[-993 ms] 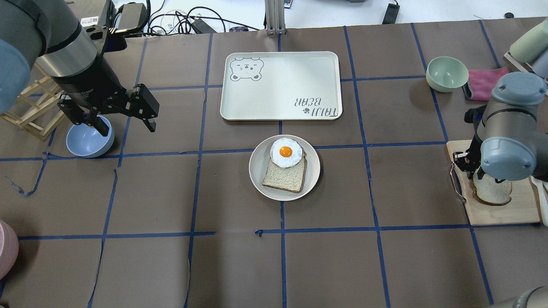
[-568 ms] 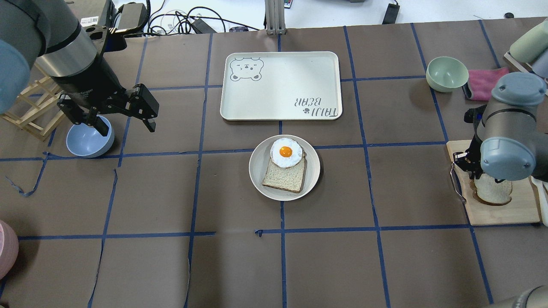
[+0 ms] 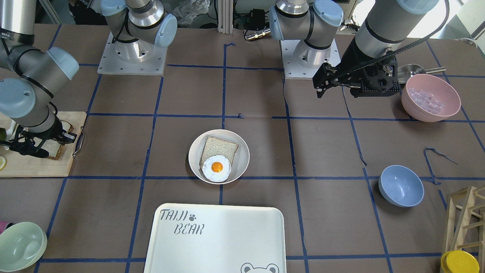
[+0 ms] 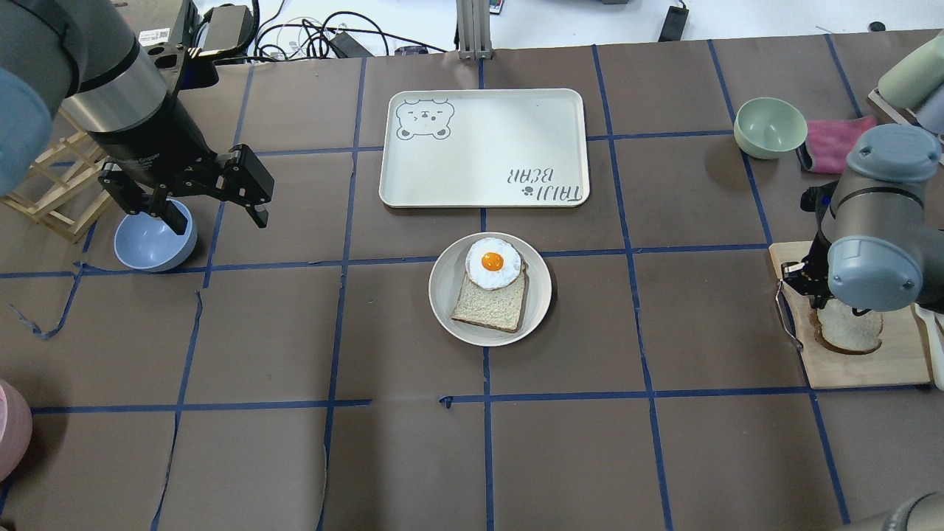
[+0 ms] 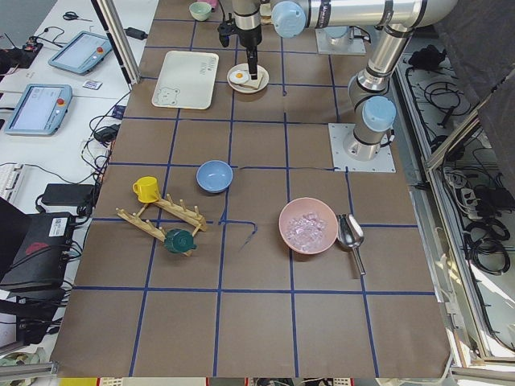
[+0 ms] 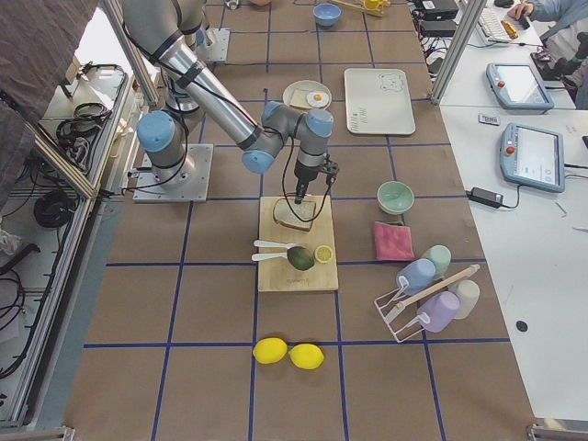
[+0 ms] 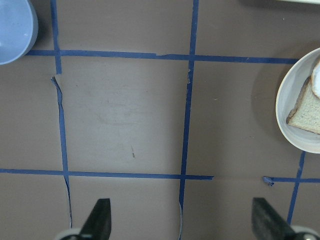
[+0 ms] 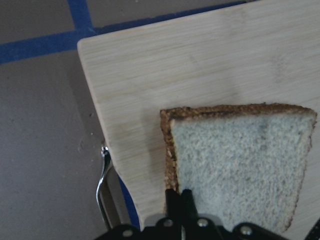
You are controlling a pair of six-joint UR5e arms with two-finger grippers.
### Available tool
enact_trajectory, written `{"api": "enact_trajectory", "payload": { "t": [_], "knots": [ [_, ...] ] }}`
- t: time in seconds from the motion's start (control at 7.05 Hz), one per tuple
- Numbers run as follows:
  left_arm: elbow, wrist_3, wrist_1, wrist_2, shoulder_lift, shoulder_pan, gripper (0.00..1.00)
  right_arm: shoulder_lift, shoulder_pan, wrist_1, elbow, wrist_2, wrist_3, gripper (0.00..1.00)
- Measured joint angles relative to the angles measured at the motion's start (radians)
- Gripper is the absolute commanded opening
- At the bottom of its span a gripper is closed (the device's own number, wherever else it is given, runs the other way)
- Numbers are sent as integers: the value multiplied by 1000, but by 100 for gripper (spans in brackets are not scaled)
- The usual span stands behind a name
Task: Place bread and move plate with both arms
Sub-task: 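Grasp the bread slice edge with the right gripper, then lift the bread slice and carry it over the egg plate with the right gripper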
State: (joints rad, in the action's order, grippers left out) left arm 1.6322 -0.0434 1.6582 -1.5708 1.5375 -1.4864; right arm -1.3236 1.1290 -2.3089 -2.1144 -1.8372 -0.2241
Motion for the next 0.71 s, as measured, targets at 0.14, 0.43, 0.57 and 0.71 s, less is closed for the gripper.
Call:
{"api": "enact_trajectory", "payload": {
  "t": [0.14,0.43,0.57,0.71],
  "knots": [
    [0,-1,0,0,0,0,100,-6,0,-1,4,-4,-1,0],
    [-1,1,-2,2,1,0,100,-23,1,5,30,-14,-4,0],
    [-1,1,-1,2,1,0,100,-42,6,18,45,-19,-5,0],
    [-1,1,-1,2,1,0,100,-67,18,45,61,-20,-4,0]
  ]
}}
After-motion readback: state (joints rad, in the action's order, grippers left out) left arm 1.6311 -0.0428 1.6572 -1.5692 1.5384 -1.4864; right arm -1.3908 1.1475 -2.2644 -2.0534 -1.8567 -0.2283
